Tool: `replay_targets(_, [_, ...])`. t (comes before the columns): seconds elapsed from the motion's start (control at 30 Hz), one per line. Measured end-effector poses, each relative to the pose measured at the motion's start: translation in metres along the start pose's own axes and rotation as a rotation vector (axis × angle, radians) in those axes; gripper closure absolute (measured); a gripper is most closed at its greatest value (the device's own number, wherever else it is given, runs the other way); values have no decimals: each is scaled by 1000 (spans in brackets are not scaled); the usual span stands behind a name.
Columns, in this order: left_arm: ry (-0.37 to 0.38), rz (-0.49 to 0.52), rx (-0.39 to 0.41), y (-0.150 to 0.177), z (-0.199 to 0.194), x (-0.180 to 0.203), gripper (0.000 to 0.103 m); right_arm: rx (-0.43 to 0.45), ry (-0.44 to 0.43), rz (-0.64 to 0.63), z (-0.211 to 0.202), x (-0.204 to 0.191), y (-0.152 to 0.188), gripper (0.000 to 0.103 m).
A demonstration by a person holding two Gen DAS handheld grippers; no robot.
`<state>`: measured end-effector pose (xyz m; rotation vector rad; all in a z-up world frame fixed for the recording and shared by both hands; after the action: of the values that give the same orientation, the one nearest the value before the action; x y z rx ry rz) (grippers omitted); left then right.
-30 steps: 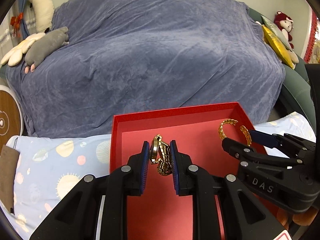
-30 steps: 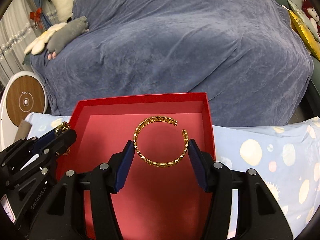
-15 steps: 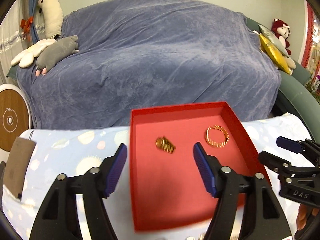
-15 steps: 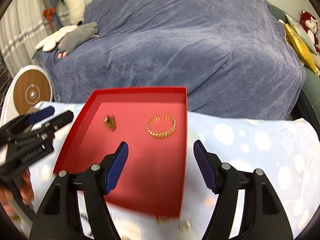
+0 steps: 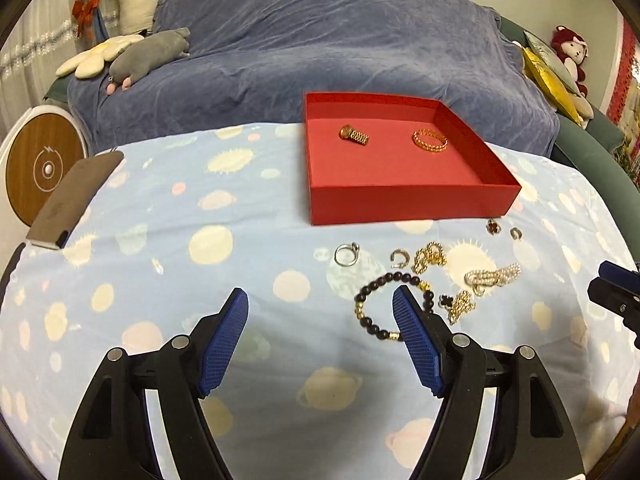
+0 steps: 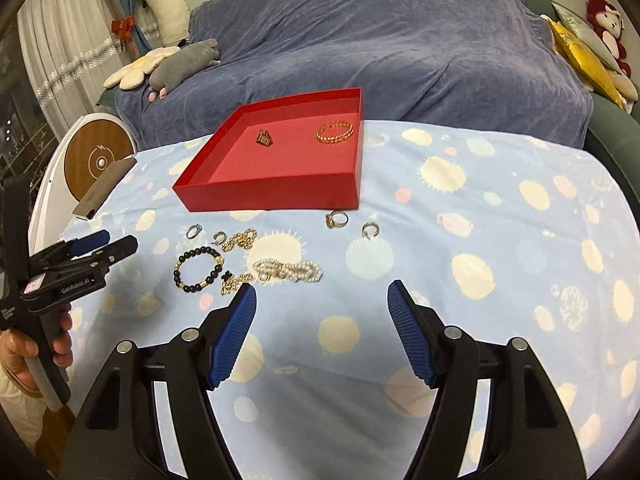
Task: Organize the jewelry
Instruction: 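Withdraw both tools from the box toward the pearl strand and bead bracelet, then grasp the pearl strand with the right tool while the left tool grasps the black bead bracelet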
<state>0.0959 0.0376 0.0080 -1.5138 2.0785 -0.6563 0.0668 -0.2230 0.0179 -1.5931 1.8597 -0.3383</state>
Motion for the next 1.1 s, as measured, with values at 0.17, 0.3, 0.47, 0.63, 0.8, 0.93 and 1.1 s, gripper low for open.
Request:
replay_targets(0.17, [10, 48, -21, 12, 15, 14, 31, -44, 24, -41, 29, -3, 8, 37])
replay_targets(0.3, [26, 45, -25, 11, 26, 14, 31, -41, 3, -69, 48, -15, -2, 38])
replay_targets(0.47, [40, 33, -32, 6, 36, 14, 31, -61, -6, -85, 70, -16, -9, 39])
replay_targets(0.63, [55, 43, -27, 4, 38, 18, 31, -76, -25, -84, 81, -16, -15, 40])
replay_targets(0.8, [60, 53, -42, 4, 46, 22, 31, -94, -28, -114, 92, -22, -13, 46])
replay_targets(0.93, [61, 57, -46, 4, 52, 24, 31, -112, -40, -137, 99, -27, -9, 54])
replay_targets(1.1, [83, 64, -50, 5, 58, 24, 40, -125, -51, -148, 97, -28, -4, 77])
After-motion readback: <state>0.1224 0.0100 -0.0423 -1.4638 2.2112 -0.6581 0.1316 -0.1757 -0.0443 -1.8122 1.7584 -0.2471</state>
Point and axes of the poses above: each gripper's, at about its wrist camera, not at the fingertips, and z roughly the way its jaws point, x to its right, y to its underside, the point moved 3 cm from there along z, roughly the way its jaws point, and after that the axes turned 11 degrees about z, right-handed, at the moved point
